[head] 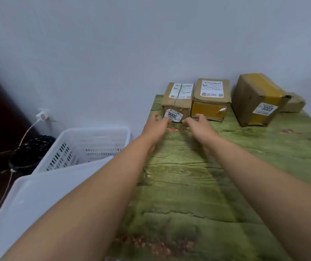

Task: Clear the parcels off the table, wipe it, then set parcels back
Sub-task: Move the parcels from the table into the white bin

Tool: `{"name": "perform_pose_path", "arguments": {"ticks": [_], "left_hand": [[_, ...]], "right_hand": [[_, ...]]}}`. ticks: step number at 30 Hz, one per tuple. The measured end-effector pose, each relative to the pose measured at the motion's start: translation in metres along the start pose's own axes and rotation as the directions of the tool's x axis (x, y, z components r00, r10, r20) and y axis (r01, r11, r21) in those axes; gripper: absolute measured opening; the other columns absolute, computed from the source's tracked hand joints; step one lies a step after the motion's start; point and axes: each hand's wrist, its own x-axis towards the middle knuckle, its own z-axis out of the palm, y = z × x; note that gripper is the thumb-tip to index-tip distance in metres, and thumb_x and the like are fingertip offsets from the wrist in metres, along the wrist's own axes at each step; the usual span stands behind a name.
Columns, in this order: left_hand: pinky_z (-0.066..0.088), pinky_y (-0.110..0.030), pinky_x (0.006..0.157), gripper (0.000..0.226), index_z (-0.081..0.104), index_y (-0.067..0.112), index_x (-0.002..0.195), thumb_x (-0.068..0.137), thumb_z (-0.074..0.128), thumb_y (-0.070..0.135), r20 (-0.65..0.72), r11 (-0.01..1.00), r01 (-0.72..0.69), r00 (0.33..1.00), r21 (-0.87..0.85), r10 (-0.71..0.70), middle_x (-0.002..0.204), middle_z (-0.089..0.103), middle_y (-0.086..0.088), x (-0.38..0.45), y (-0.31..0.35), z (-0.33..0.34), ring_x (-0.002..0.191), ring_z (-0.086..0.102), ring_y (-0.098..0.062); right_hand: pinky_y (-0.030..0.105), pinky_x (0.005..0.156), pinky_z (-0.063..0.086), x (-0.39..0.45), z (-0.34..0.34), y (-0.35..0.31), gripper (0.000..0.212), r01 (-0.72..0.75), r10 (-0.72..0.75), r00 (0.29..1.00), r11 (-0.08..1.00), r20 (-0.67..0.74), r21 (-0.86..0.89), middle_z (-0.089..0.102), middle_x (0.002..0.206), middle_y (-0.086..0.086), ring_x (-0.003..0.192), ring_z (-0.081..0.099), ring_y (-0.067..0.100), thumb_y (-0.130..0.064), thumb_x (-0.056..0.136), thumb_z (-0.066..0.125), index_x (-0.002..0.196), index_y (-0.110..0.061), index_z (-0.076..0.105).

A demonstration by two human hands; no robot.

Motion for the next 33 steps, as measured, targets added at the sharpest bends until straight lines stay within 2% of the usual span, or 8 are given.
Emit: {"name": "perform_pose_path", "arguments": {"ticks": [5, 9, 11, 16, 22, 26, 30, 33], "left_hand": [[0.04, -0.038, 0.105, 0.088, 0.024, 0.027, 0.151, 0.072, 0.063, 0.038, 0.035, 0.989, 0.022, 0.999, -0.147, -0.017, 0.143, 0.049, 0.0, 0.017, 0.01, 0.005, 0.126, 0.051, -0.025], [0.047, -0.025, 0.065, 0.032, 0.033, 0.032, 0.115, 0.094, 0.049, 0.014, 0.059, 0.967, -0.02, 0.998, -0.255, 0.036, 0.087, 0.049, 0.014, 0.033, 0.016, 0.008, 0.077, 0.054, -0.004], [0.045, -0.023, 0.057, 0.019, 0.043, 0.028, 0.103, 0.094, 0.047, 0.012, 0.081, 0.97, -0.029, 0.995, -0.241, 0.05, 0.089, 0.058, 0.004, 0.038, 0.019, 0.009, 0.07, 0.056, -0.007], [0.04, -0.012, 0.041, 0.023, 0.052, 0.012, 0.116, 0.094, 0.045, 0.014, 0.058, 0.961, -0.031, 0.997, -0.274, 0.048, 0.089, 0.063, -0.005, 0.033, 0.022, 0.009, 0.066, 0.06, -0.012], [0.047, -0.023, 0.059, 0.028, 0.057, 0.011, 0.114, 0.09, 0.045, 0.018, 0.029, 0.958, 0.002, 1.0, -0.286, 0.007, 0.093, 0.068, -0.006, 0.023, 0.011, 0.004, 0.076, 0.063, -0.017], [0.046, -0.022, 0.057, 0.034, 0.057, 0.011, 0.121, 0.09, 0.045, 0.019, 0.004, 0.957, -0.012, 1.0, -0.289, 0.014, 0.094, 0.067, 0.001, 0.008, 0.011, -0.001, 0.074, 0.061, -0.012], [0.051, -0.023, 0.059, 0.041, 0.055, 0.013, 0.123, 0.084, 0.05, 0.025, -0.027, 0.955, -0.026, 0.999, -0.294, 0.018, 0.112, 0.069, -0.011, -0.011, 0.009, -0.006, 0.08, 0.065, -0.016], [0.052, -0.03, 0.074, 0.017, 0.047, 0.018, 0.108, 0.091, 0.05, 0.019, -0.067, 0.946, -0.03, 0.998, -0.323, 0.009, 0.102, 0.065, -0.008, -0.027, 0.007, -0.01, 0.087, 0.064, -0.021]], "right_hand": [[0.036, 0.107, 0.031, 0.016, 0.002, 0.001, 0.074, 0.003, -0.007, 0.999, 0.996, 0.048, 0.09, 0.03, 0.158, 0.001, 0.139, 0.035, 0.025, -0.035, 0.093, 0.057, 0.156, -0.022, 0.021], [0.048, 0.111, 0.035, 0.024, 0.004, -0.002, 0.077, -0.006, -0.009, 0.996, 0.985, 0.084, 0.171, 0.04, 0.152, -0.002, 0.132, 0.043, 0.022, -0.034, 0.088, 0.059, 0.155, -0.029, 0.022], [0.043, 0.107, 0.037, 0.027, 0.004, -0.003, 0.068, 0.007, -0.03, 0.992, 0.983, 0.122, 0.183, 0.05, 0.138, -0.008, 0.124, 0.048, 0.018, -0.03, 0.09, 0.059, 0.151, -0.029, 0.029], [0.037, 0.093, 0.041, 0.025, -0.001, -0.006, 0.056, -0.03, -0.01, 0.985, 0.973, 0.171, 0.228, 0.056, 0.128, -0.003, 0.103, 0.051, 0.01, -0.026, 0.091, 0.058, 0.143, -0.03, 0.035], [0.039, 0.097, 0.041, 0.013, -0.002, -0.005, 0.05, -0.05, 0.003, 0.981, 0.97, 0.193, 0.239, 0.056, 0.121, -0.002, 0.108, 0.051, 0.015, -0.025, 0.093, 0.056, 0.139, -0.026, 0.037], [0.045, 0.105, 0.041, -0.002, -0.003, -0.005, 0.04, -0.05, 0.004, 0.982, 0.969, 0.187, 0.243, 0.054, 0.116, -0.003, 0.115, 0.049, 0.02, -0.026, 0.092, 0.057, 0.128, -0.024, 0.04], [0.044, 0.105, 0.041, -0.023, -0.005, -0.008, 0.036, -0.04, -0.009, 0.984, 0.962, 0.175, 0.271, 0.055, 0.118, -0.001, 0.119, 0.049, 0.024, -0.027, 0.095, 0.056, 0.127, -0.021, 0.041], [0.041, 0.104, 0.04, -0.042, -0.005, -0.013, 0.047, -0.03, -0.024, 0.983, 0.956, 0.18, 0.292, 0.054, 0.116, -0.005, 0.118, 0.048, 0.024, -0.026, 0.096, 0.053, 0.141, -0.022, 0.038]]}}
